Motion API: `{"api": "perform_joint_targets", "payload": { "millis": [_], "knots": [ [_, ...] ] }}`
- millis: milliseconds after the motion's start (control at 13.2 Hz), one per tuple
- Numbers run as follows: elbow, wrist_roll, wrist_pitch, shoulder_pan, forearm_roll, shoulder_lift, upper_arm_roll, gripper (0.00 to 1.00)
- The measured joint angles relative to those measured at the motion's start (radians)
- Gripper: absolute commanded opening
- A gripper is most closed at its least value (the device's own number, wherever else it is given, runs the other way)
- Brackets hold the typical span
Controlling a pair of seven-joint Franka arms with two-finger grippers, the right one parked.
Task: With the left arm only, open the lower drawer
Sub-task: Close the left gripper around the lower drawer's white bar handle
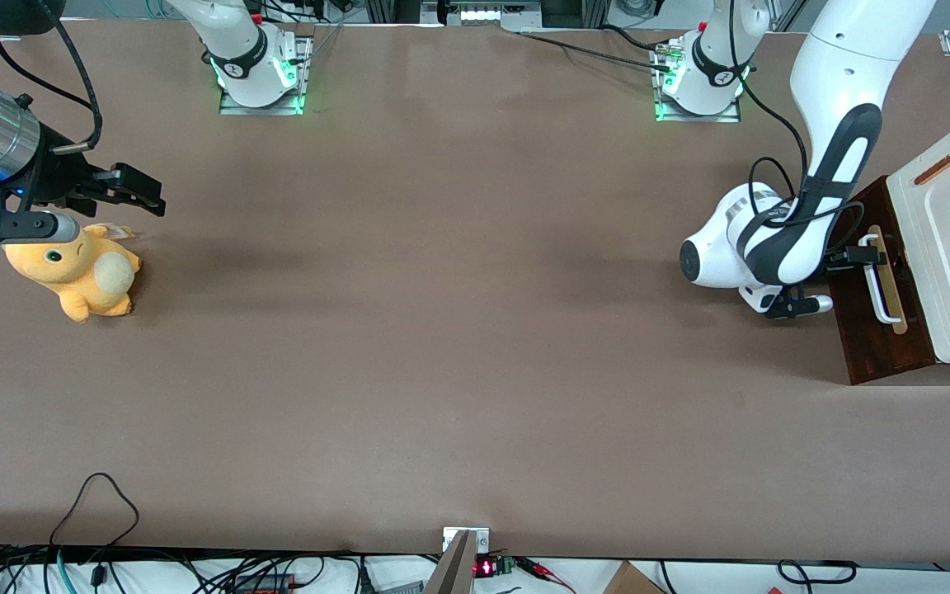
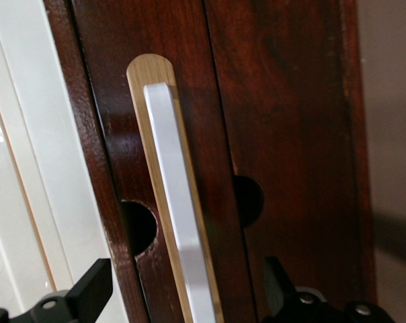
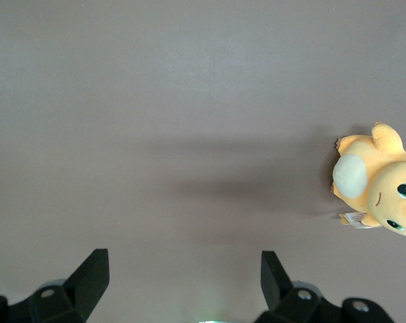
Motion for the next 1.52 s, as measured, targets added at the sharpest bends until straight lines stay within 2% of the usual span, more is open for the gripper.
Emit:
{"api": "perform_joint_targets", "payload": {
  "millis": [379, 758, 1136, 1364, 1515],
  "knots": [
    [0.000, 0.000, -0.001, -0.003, 0.031, 0.005, 0.012, 0.90],
    [-0.001, -0.021, -0.001, -0.004, 0.043, 0.017, 0.013, 0.87],
    [-0.001, -0.032, -0.001, -0.002, 0.094, 0.037, 0.034, 0.85],
    [-0.001, -0.035, -0.001, 0.000, 0.109, 0.042, 0.038, 0.66],
    [-0.001, -0.035, -0.001, -0.001, 0.109, 0.043, 0.038, 0.58]
  ]
}}
